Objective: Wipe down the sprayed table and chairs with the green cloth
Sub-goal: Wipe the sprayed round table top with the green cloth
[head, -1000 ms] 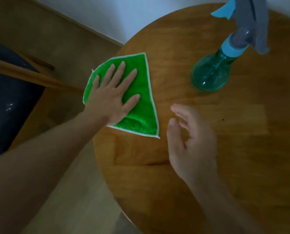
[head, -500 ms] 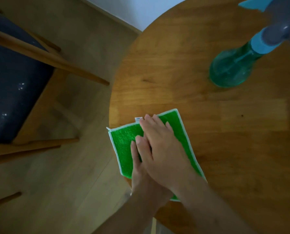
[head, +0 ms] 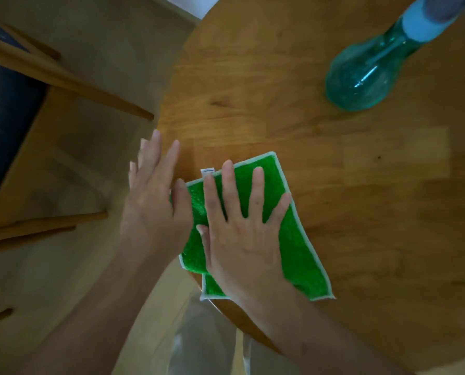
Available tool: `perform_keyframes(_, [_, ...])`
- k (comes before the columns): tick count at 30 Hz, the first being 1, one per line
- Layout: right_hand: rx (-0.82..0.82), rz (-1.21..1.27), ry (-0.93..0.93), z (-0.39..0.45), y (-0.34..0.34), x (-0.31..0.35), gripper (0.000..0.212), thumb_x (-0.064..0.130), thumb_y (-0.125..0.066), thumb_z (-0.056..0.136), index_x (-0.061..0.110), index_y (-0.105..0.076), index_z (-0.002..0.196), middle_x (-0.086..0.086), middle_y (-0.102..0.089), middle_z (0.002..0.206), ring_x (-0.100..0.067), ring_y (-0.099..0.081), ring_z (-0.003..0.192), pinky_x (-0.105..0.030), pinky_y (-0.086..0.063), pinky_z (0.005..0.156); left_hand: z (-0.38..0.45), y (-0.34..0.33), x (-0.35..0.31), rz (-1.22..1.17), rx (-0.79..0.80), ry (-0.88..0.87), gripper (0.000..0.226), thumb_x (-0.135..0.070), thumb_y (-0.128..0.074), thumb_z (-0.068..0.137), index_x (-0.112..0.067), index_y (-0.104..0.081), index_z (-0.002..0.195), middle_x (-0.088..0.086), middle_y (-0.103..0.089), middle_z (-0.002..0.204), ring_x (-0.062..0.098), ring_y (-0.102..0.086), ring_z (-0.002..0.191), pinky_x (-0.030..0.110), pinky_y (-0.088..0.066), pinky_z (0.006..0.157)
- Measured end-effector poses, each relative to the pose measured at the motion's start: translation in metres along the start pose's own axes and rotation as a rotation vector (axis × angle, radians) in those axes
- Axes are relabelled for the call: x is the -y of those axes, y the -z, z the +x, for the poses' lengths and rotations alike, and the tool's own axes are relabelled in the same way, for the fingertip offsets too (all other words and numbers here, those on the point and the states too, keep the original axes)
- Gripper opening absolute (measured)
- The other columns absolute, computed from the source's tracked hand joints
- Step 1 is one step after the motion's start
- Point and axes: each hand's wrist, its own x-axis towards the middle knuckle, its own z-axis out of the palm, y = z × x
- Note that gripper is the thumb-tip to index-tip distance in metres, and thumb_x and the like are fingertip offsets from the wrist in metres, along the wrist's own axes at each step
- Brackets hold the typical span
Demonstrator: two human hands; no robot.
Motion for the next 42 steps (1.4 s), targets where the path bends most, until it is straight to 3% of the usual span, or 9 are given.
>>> perform_keyframes(4, [0.001,-0.013,-0.056,-0.024,-0.008,-0.001,0.07,0.049,-0.034,0.094,0.017,-0.019,0.154,-0.009,-0.011,0.161,-0.037,-0.004,0.146,-0.063,-0.002,0.111,0.016,-0.018,-0.043,-0.079,0.09,-0.013,0.05,-0.009,-0.044,0.097,-0.01,-0.036,0.147,0.006,-0.022,0.159,0.013,-0.011,0.146,0.035,-0.012,0.119])
perform_keyframes(7, [0.009,0.03,-0.016,-0.025,-0.017,-0.004,0.079,0.051,-0.029,0.092,0.022,0.015,0.152,-0.001,0.019,0.157,-0.03,0.021,0.145,-0.056,0.021,0.111,0.011,-0.032,-0.073,-0.155,0.158,-0.062,0.049,-0.013,-0.042,0.1,-0.014,-0.035,0.148,0.0,-0.02,0.16,0.006,-0.007,0.146,0.028,-0.008,0.118])
perform_keyframes(9, [-0.012,0.054,-0.039,-0.026,-0.017,-0.017,0.082,0.052,-0.023,0.089,0.024,0.031,0.144,0.005,0.025,0.154,-0.024,0.023,0.145,-0.052,0.024,0.111,0.007,-0.038,-0.086,-0.177,0.191,-0.099,0.049,-0.017,-0.041,0.1,-0.016,-0.034,0.148,-0.002,-0.019,0.16,0.005,-0.007,0.145,0.03,-0.01,0.119])
perform_keyframes(13, [-0.163,0.073,-0.231,-0.034,-0.004,-0.075,0.065,0.054,-0.033,0.095,0.032,-0.015,0.154,0.006,-0.012,0.161,-0.027,-0.013,0.148,-0.055,-0.002,0.116,0.013,-0.041,-0.092,-0.114,0.178,-0.138,0.05,-0.023,-0.041,0.1,-0.014,-0.034,0.149,0.004,-0.021,0.159,0.012,-0.011,0.146,0.024,-0.01,0.117])
perform_keyframes(17, [-0.224,0.049,-0.505,-0.032,0.017,-0.164,0.063,0.056,-0.022,0.098,0.031,-0.011,0.154,0.002,-0.007,0.163,-0.031,-0.005,0.148,-0.057,0.004,0.113,0.019,-0.048,-0.094,-0.05,0.237,-0.166,0.052,-0.028,-0.039,0.102,-0.014,-0.028,0.151,0.004,-0.016,0.16,0.013,-0.009,0.146,-0.003,0.003,0.1])
perform_keyframes(22, [-0.287,0.118,-0.777,-0.02,0.016,-0.151,0.067,0.052,-0.02,0.098,0.02,-0.007,0.156,-0.008,-0.001,0.163,-0.038,0.0,0.147,-0.065,-0.001,0.113,0.013,-0.057,-0.121,-0.068,0.294,-0.221,0.053,-0.028,-0.037,0.103,-0.012,-0.025,0.152,0.006,-0.014,0.161,0.015,-0.007,0.147,0.016,-0.002,0.109])
perform_keyframes(27, [-0.119,0.093,-0.276,-0.09,-0.025,-0.055,0.066,0.051,-0.032,0.097,0.022,-0.017,0.154,-0.006,-0.012,0.162,-0.036,-0.007,0.147,-0.063,-0.004,0.114,0.012,-0.065,-0.149,-0.051,0.337,-0.306,0.054,-0.03,-0.035,0.103,-0.012,-0.022,0.152,0.006,-0.012,0.161,0.015,-0.003,0.148,0.026,-0.003,0.115])
perform_keyframes(31, [-0.042,0.06,-0.087,-0.138,-0.04,-0.073,0.061,0.053,-0.035,0.096,0.033,-0.022,0.153,0.006,-0.013,0.162,-0.026,-0.013,0.148,-0.054,-0.005,0.116,0.014,-0.08,-0.161,0.03,0.397,-0.359,0.056,-0.035,-0.035,0.103,-0.014,-0.02,0.153,0.006,-0.009,0.162,0.015,-0.002,0.148,0.024,-0.001,0.112])
perform_keyframes(42, [-0.311,0.075,-0.775,-0.096,0.024,-0.293,0.063,0.056,-0.018,0.098,0.029,-0.01,0.155,-0.001,-0.006,0.163,-0.031,-0.001,0.149,-0.059,0.0,0.116,0.027,-0.129,-0.195,0.251,0.371,-0.461,0.068,-0.046,-0.034,0.099,-0.013,-0.011,0.154,0.012,0.002,0.162,0.03,0.001,0.148,0.042,-0.003,0.116])
